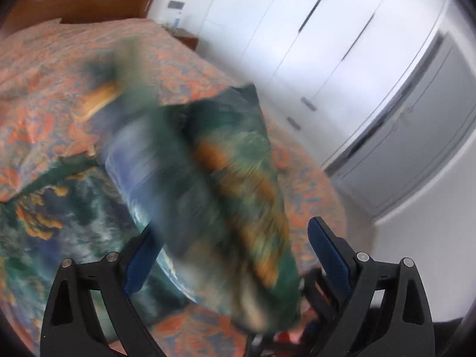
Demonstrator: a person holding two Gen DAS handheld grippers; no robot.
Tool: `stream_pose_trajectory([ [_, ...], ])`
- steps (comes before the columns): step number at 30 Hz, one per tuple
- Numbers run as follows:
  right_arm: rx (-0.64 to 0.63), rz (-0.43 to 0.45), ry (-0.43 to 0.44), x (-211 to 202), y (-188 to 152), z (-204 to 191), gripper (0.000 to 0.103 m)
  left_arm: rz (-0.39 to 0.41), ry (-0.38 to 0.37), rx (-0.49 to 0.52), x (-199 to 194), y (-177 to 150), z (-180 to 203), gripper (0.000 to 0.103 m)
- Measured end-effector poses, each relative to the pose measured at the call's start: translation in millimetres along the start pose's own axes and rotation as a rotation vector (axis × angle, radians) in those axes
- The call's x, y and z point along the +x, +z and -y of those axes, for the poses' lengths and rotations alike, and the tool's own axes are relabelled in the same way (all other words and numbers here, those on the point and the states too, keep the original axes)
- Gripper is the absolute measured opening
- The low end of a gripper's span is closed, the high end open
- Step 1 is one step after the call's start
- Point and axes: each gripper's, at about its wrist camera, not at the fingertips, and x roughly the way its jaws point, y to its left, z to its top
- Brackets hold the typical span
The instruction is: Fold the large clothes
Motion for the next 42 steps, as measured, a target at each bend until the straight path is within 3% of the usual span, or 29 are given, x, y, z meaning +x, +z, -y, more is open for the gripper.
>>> stream_pose_trajectory([
  [6, -0.289, 0.055, -0.027, -7, -8, -71, 0.036, -0.063, 0.236, 0.03, 8, -16, 1, 0.096],
  [8, -0.368, 0.075, -0.02, -13, -15, -88, 0.036, -0.06, 0.278, 0.005, 10, -20, -5, 0.071],
  [9, -0.386, 0.077, -0.013, -14, -16, -95, 0.036, -0.061, 0.293, -0.012, 12, -21, -13, 0.043],
  [10, -0.395, 0.075, -0.007, -16, -17, -98, 0.036, -0.059, 0.272, -0.031, 11, -21, -19, 0.031],
  [12, -0.355, 0.043, 0.01, -6, -12, -97, 0.039, -0.058, 0.229, -0.056, 5, -21, -30, 0.027],
  [14, -0.288, 0.025, 0.045, -10, -8, -84, 0.053, -0.059, 0.249, -0.026, -5, -17, -37, 0.026],
  [15, -0.26, 0.024, 0.08, -16, -4, -78, 0.071, -0.049, 0.262, -0.018, -15, -14, -45, 0.026],
  [16, -0.21, 0.01, 0.166, -22, 3, -70, 0.077, -0.039, 0.268, -0.026, -23, -12, -52, 0.026],
  [19, -0.039, -0.022, 0.338, -37, 18, -41, 0.08, -0.009, 0.293, -0.066, -49, -8, -85, 0.026],
  [22, 0.112, -0.073, 0.351, -27, 25, -9, 0.08, -0.004, 0.335, -0.093, -60, -19, -115, 0.026],
  [24, 0.155, -0.101, 0.31, -14, 30, 6, 0.075, -0.007, 0.357, -0.116, -67, -34, -131, 0.026],
  [26, 0.163, -0.132, 0.288, 6, 36, 14, 0.051, -0.008, 0.375, -0.14, -71, -50, -149, 0.026],
  [29, 0.191, -0.235, 0.325, 49, 41, 8, 0.037, 0.003, 0.383, -0.191, -78, -71, -170, 0.026],
  [35, 0.12, -0.324, 0.397, 108, 48, -42, 0.037, 0.019, 0.396, -0.32, -94, -92, -224, 0.027],
  [40, 0.061, -0.449, 0.415, 154, 18, -74, 0.037, 0.021, 0.33, -0.449, -82, -131, -267, 0.03],
  [42, -0.003, -0.461, 0.392, 161, 3, -85, 0.037, 0.031, 0.322, -0.467, -71, -143, -277, 0.031],
])
